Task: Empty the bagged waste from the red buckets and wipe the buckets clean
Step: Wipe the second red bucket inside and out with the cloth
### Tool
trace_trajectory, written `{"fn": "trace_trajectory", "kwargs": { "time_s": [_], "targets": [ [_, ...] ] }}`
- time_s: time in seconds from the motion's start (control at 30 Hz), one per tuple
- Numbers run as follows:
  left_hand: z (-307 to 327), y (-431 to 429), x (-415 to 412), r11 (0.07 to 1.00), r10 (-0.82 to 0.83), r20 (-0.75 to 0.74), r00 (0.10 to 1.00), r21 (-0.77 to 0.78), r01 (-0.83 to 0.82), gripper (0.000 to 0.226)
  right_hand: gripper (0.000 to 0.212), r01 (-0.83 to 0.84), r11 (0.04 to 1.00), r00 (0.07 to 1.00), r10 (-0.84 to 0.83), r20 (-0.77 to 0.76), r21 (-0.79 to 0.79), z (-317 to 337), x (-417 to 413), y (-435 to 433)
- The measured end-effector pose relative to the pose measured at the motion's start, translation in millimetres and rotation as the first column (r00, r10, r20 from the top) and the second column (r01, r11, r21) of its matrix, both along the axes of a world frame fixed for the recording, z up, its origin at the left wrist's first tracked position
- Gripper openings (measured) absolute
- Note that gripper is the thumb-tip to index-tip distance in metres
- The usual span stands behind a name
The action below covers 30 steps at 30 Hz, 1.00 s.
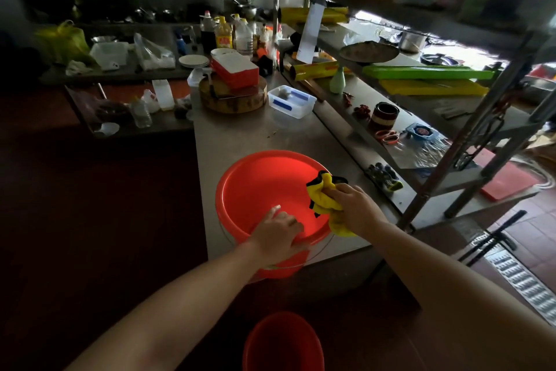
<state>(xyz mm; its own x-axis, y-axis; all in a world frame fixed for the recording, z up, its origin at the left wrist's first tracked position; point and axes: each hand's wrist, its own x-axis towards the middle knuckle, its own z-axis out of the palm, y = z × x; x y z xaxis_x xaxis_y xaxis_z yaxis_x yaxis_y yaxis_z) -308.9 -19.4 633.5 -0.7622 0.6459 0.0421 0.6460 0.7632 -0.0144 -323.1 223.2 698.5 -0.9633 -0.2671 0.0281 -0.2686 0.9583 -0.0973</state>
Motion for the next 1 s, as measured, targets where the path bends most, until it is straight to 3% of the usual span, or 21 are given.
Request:
{"fn": "trace_trajectory", "kwargs": {
  "time_s": [0.13,0.27,0.5,0.67,0.87,1.0],
  "targets": [
    [-3.1,-83.7,-6.9,0.992,-0.111,0.012,0.994,-0.066,0.111,0.066,0.059,-0.005,0.999,1.000,0.006,0.007,-0.035,-7.2,3.7,5.2],
    [-5.3,-140.4,-8.1,0.995,-0.038,0.056,0.998,-0.093,0.043,0.058,0.050,-0.038,0.998,0.999,0.039,0.007,-0.052,-11.3,4.6,2.6],
    [-4.6,-98.8,-4.0,0.999,0.032,0.092,0.995,0.039,-0.036,0.041,0.040,-0.052,0.999,0.998,0.052,-0.024,-0.007,2.8,-6.5,1.9],
    [20.6,-67.9,-17.5,0.967,0.153,0.132,0.979,0.184,-0.176,0.040,0.048,0.010,1.000,0.998,-0.011,-0.061,-0.019,21.2,-14.9,1.2],
    [69.5,-39.7,-52.3,0.850,0.287,0.213,0.934,0.393,-0.351,0.037,0.064,0.030,0.992,0.993,-0.044,-0.113,-0.120,34.9,-21.5,1.8],
    [93.6,-36.6,-73.8,0.845,0.308,0.268,0.913,0.365,-0.392,0.041,0.067,-0.004,0.998,0.995,-0.001,-0.096,-0.057,34.0,-28.0,1.1]
  ]
}}
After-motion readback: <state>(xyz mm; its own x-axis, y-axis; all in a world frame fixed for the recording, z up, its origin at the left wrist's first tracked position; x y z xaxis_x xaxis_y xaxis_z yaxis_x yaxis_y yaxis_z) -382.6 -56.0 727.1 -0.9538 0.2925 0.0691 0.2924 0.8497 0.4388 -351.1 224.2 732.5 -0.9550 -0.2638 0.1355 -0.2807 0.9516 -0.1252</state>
